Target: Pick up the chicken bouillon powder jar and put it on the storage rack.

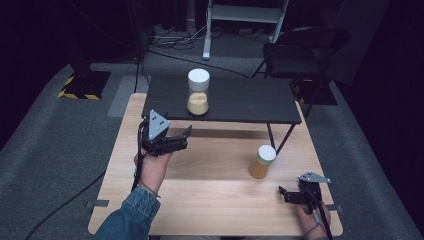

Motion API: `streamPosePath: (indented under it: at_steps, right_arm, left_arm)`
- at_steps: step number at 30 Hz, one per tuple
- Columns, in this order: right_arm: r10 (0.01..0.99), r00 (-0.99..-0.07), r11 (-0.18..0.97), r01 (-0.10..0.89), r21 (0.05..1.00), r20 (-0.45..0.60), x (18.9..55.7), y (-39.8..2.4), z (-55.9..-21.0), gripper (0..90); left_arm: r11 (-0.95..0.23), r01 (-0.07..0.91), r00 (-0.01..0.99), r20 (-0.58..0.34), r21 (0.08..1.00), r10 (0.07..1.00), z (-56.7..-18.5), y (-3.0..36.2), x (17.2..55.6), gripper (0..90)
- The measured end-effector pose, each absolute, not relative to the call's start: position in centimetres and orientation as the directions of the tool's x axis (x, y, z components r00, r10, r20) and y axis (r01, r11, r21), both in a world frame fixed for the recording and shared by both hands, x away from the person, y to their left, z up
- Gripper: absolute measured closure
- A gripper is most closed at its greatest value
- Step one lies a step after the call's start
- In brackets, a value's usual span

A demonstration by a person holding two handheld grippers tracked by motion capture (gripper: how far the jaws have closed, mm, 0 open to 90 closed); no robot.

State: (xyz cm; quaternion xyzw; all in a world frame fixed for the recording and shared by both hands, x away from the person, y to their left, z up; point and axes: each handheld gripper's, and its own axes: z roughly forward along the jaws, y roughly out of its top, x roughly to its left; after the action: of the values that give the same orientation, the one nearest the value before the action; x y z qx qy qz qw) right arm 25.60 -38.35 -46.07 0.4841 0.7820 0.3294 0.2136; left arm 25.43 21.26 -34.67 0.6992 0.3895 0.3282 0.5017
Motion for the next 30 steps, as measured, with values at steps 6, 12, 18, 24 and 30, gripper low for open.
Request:
streamPosePath:
  at_steps: [6,12,18,24,30]
  right_arm:
    - [0.898,-0.44,0.315,0.616,0.722,-0.015,25.6,-38.4,-46.1,4.2]
    - [0.898,-0.44,0.314,0.616,0.722,-0.015,25.6,-38.3,-46.1,4.2]
    - [0.898,-0.44,0.314,0.616,0.722,-0.015,25.6,-38.4,-46.1,4.2]
    - [0.898,-0.44,0.315,0.616,0.722,-0.015,25.6,-38.4,-46.1,4.2]
    - [0.898,-0.44,0.315,0.616,0.722,-0.015,25.6,-38.4,-46.1,4.2]
  left_arm:
    - [-0.195,0.243,0.482,0.056,0.95,0.875,-36.9,21.5,24.7,13.4]
    - [-0.197,0.282,0.474,0.042,0.939,0.879,-39.4,21.9,24.1,13.4]
    - [-0.194,0.337,0.451,0.023,0.921,0.892,-42.0,22.1,23.8,13.4]
    - [-0.201,0.379,0.436,0.017,0.903,0.9,-43.8,21.9,23.6,13.4]
    - [-0.187,0.437,0.42,-0.016,0.88,0.907,-45.5,21.9,24.0,14.1]
